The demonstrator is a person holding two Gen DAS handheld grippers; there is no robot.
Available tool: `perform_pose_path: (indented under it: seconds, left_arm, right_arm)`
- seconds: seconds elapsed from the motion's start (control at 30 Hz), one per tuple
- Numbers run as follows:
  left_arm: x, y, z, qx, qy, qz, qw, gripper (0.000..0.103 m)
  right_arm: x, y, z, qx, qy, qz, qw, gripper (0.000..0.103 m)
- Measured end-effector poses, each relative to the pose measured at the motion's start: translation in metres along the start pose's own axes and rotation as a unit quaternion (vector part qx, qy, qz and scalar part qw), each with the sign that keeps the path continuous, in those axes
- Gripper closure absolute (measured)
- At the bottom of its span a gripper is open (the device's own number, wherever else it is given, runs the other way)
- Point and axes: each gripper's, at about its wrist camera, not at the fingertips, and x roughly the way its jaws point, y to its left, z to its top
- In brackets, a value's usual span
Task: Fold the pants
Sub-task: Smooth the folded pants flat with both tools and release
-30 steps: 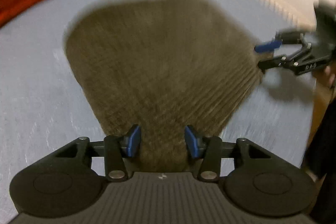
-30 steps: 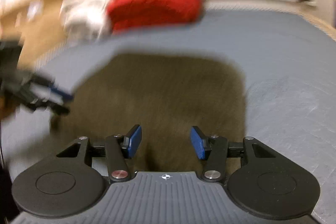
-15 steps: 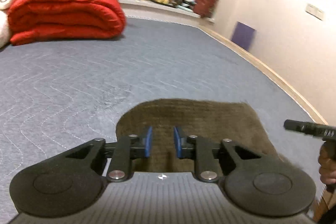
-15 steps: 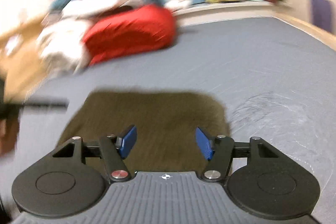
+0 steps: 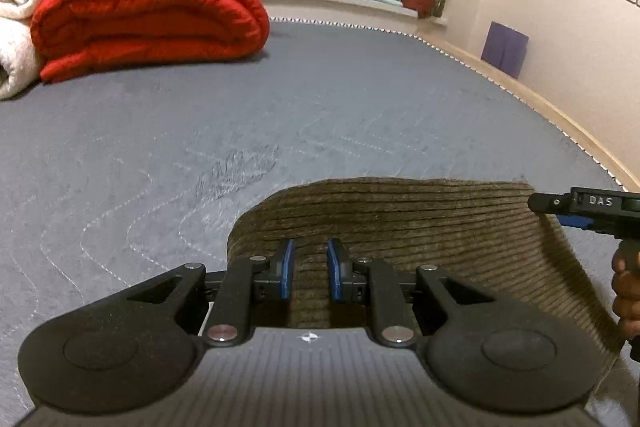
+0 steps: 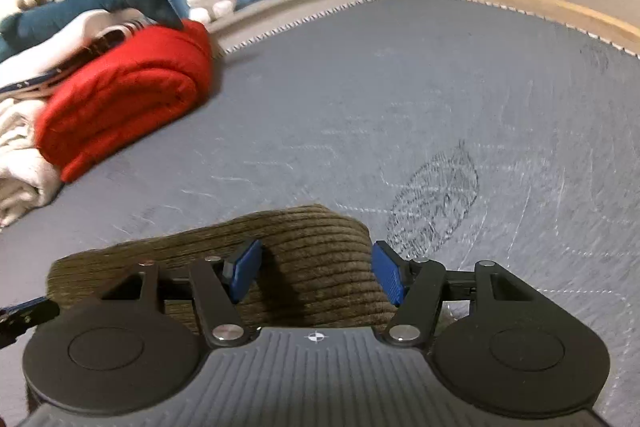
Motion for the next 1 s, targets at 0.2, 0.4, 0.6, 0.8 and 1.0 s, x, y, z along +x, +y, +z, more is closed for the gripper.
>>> perform_pose_path:
  seconds: [0.2,0.4,0.6,0.8,1.0]
  left_arm:
    - [0.011,0.005,-0.002,0.003,0.010,0.000,0.9999,0.080]
    - [0.018,0.012,0.000,-0.023,0.027,-0.004,0.9994,0.080]
    - [-0.013,-0.001,0.009,-0.040,0.013,0.027,0.9988,0.011]
    - [-0.069,-0.037,0.007,0.005,-0.037,0.064,0.9973,0.000]
    - [-0.122,-0.057,0.004,-0.029,-0.039,0.072,0.9962,0.000]
  right_arm:
    - [0.023,0.004,0.001,-0.018,0.013,-0.029,0.999,0.039]
    - [0.027,0.002,0.003,-0.015,0.036,-0.030,0.999,0.039]
    - [0.000,0.004,0.012,0.020,0.034,-0.028,0.999,0.032]
    - [-0.066,0.038,0.012,-0.057,-0.030,-0.014,0.998,0.007]
    - [-0.148,0.068,0.004,-0.085,-0.081,-0.009,0.993,0.001]
